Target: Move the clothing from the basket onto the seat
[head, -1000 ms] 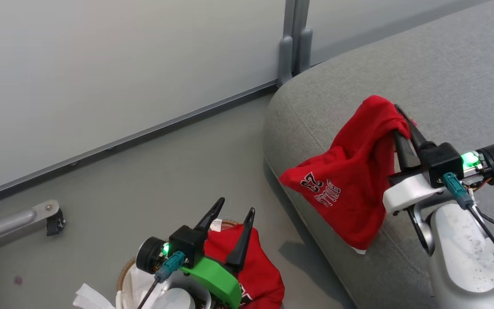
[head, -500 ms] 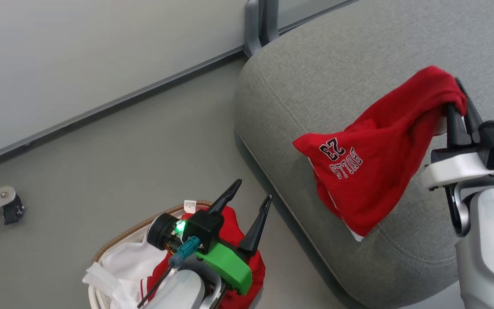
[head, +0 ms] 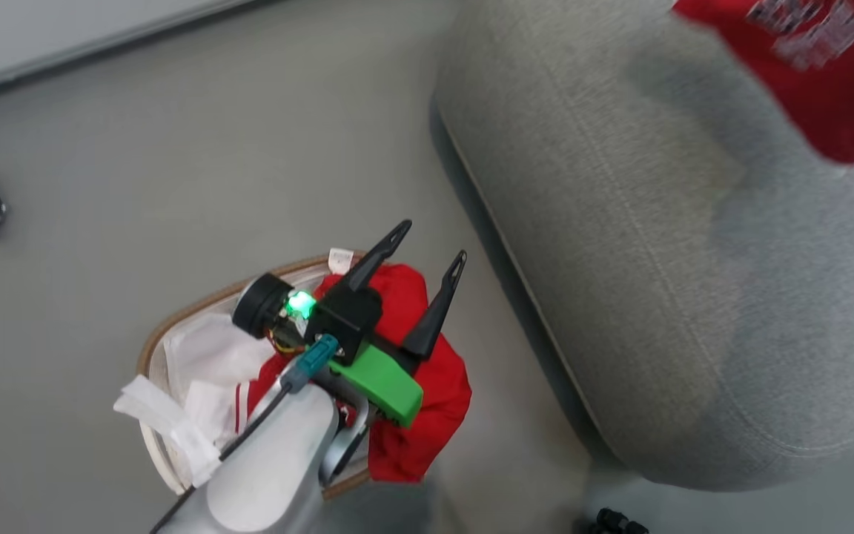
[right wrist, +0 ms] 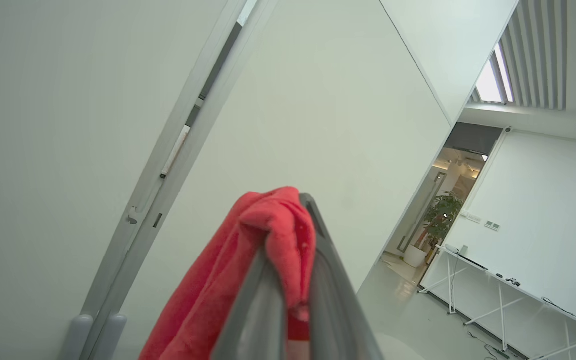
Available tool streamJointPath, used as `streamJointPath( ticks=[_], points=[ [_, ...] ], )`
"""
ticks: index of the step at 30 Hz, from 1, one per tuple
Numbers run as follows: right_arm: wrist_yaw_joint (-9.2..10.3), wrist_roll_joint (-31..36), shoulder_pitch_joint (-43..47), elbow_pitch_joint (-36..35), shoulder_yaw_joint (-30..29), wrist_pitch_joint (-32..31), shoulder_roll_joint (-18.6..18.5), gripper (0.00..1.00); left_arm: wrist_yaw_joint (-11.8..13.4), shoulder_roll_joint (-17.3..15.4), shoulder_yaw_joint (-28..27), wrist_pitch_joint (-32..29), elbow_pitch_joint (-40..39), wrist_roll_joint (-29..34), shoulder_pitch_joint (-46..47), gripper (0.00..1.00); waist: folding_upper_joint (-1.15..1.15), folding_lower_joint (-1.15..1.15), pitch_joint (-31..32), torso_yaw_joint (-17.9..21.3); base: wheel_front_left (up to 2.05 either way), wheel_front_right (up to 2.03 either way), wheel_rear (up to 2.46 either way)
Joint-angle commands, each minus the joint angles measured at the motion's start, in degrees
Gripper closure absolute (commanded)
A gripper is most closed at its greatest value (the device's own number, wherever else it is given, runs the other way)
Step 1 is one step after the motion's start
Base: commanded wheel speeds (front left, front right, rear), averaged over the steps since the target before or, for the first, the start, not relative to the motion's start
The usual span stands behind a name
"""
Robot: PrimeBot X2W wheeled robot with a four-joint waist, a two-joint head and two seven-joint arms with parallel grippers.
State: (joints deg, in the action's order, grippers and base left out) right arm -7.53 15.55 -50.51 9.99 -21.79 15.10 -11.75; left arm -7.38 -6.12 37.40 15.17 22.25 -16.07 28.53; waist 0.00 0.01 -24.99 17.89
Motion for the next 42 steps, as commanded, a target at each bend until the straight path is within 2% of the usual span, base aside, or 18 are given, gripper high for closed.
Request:
streamJointPath(
  ticks=[1, 7, 12, 17, 25, 26, 28, 29, 30, 34, 42],
  points=[
    [0.08, 0.39, -2.14, 1.32, -1.16, 0.1, -1.38, 1.0, -0.18, -0.58, 0.02, -0.03, -0.36, 0.64, 1.94, 0.0, 0.0, -0.01, -8.58, -6.02, 0.0, 0.0, 0.0],
    [0.08, 1.48, -8.91, 8.89, -5.3, 0.06, -4.98, 1.0, -0.18, -1.26, -1.53, -0.03, -1.16, 1.18, 4.73, 0.0, 0.0, -0.01, -13.56, -8.33, 0.0, 0.0, 0.0],
    [0.08, 3.47, -7.62, 14.99, -4.96, 0.06, -6.75, 1.0, -0.18, -1.53, -2.53, -0.03, -1.46, 1.77, 5.12, 0.0, 0.0, -0.01, -16.04, -9.84, 0.0, 0.0, 0.0],
    [0.08, 4.12, -2.72, 18.3, -3.71, 0.06, -5.61, 1.0, -0.18, -1.31, -4.16, -0.03, -1.93, 2.07, 3.3, 0.0, 0.0, -0.01, -16.95, -10.2, 0.0, 0.0, 0.0],
    [0.08, 2.58, 3.44, 18.34, -4.03, 0.06, -1.57, 0.98, -0.18, -1.13, -5.11, -0.03, -1.57, 2.79, 2.58, 0.0, 0.0, -0.01, -16.14, -8.99, 0.0, 0.0, 0.0],
    [0.08, 2.53, 4.28, 17.87, -3.88, 0.06, -1.08, 0.8, -0.18, -1.17, -5.12, -0.03, -1.55, 2.89, 2.57, 0.0, 0.0, -0.01, -15.9, -8.72, 0.0, 0.0, 0.0],
    [0.08, 2.31, 5.59, 17.31, -3.73, 0.06, -0.09, 0.54, -0.18, -1.36, -5.13, -0.03, -1.41, 2.98, 2.3, 0.0, 0.0, -0.01, -15.24, -8.25, 0.0, 0.0, 0.0],
    [0.08, 2.34, 6.07, 16.98, -3.7, 0.06, 0.24, 0.15, -0.18, -1.41, -5.12, -0.03, -1.33, 2.97, 2.17, 0.0, 0.0, -0.01, -14.87, -8.07, 0.0, 0.0, 0.0],
    [0.08, 2.34, 6.38, 16.64, -3.68, 0.06, 0.52, 0.0, -0.18, -1.47, -5.27, -0.03, -1.35, 2.94, 2.07, 0.0, 0.0, -0.01, -14.41, -7.92, 0.0, 0.0, 0.0],
    [0.08, 3.1, 8.93, 15.92, -2.21, 0.06, 1.73, 0.0, -0.18, -1.54, -6.6, -0.03, -1.8, 2.62, 1.35, 0.0, 0.0, -0.01, -12.25, -7.68, 0.0, 0.0, 0.0],
    [0.08, 3.42, 13.97, 15.5, 1.23, 0.06, 1.33, 0.0, -0.18, -0.37, -9.27, -0.03, -1.9, 1.68, -1.0, 0.0, 0.0, -0.01, -4.59, -8.96, 0.0, 0.0, 0.0]
  ],
)
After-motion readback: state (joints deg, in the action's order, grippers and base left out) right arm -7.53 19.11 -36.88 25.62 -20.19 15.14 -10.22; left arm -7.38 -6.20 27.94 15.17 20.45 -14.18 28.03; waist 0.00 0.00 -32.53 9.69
